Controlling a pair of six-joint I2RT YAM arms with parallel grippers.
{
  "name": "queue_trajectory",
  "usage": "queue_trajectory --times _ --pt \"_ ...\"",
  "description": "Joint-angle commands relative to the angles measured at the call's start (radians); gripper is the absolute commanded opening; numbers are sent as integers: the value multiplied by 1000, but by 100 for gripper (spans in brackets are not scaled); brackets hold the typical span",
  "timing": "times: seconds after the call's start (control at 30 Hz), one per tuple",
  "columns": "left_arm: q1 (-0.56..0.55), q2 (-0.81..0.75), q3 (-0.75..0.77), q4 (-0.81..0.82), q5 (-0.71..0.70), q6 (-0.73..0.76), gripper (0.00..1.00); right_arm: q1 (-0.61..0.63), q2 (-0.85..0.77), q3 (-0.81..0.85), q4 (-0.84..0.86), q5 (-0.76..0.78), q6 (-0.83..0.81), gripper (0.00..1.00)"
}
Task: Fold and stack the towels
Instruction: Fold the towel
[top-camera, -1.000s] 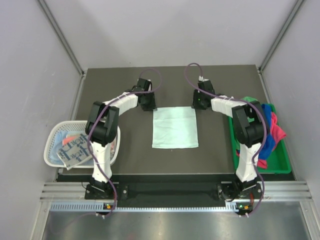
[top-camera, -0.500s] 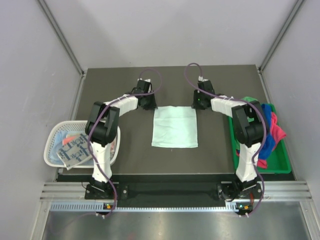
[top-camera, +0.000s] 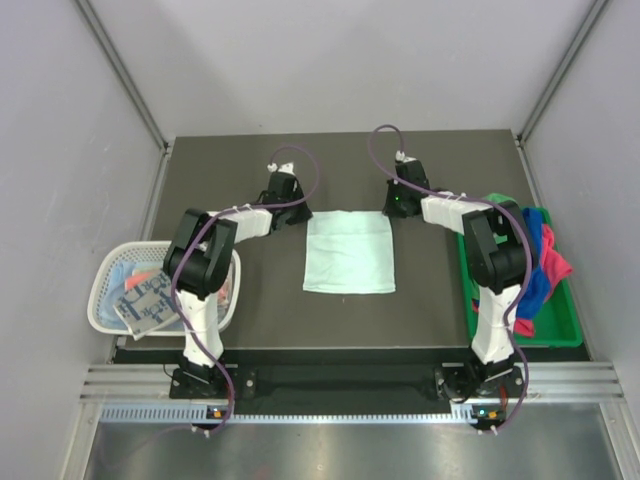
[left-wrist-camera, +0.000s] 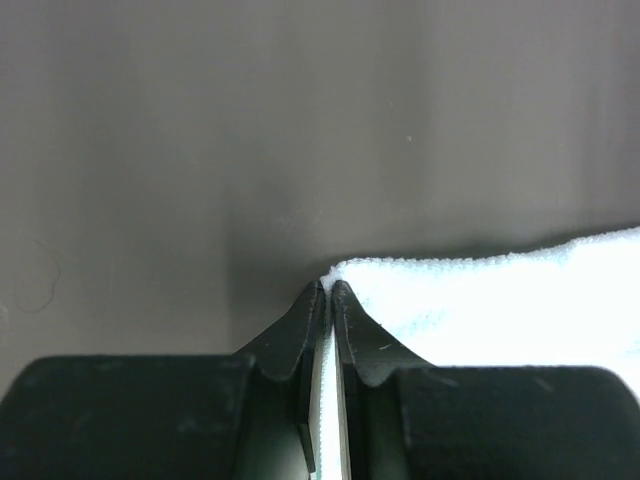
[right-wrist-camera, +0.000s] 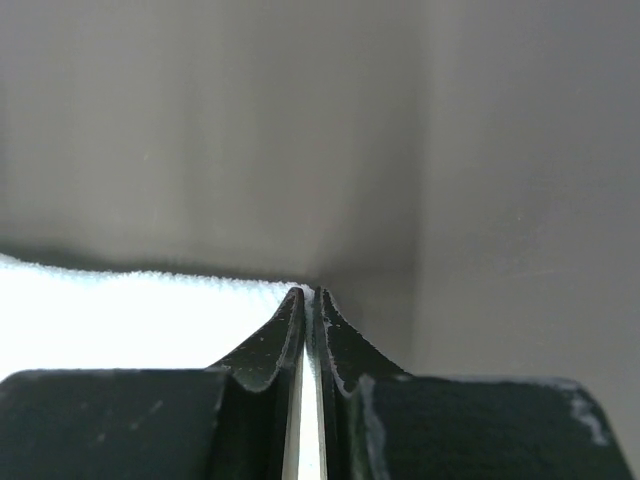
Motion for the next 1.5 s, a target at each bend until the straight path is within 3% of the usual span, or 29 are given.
queue_trajectory --times 0.0,0.27,0.53,0.83,1.47 --pt "-2 -41 -35 137 -29 -10 12 0 -24 -5 79 -13 13 4" --pt "-1 -80 -90 318 25 -22 5 -2 -90 -53 188 1 18 1" --pt "1 -132 -133 398 37 -27 0 -3 -173 -136 272 31 18 1" --pt "1 -187 -188 409 76 -18 0 -2 -262 -231 328 21 19 1" --pt "-1 -403 -458 431 149 -28 0 6 -544 -574 420 -68 97 0"
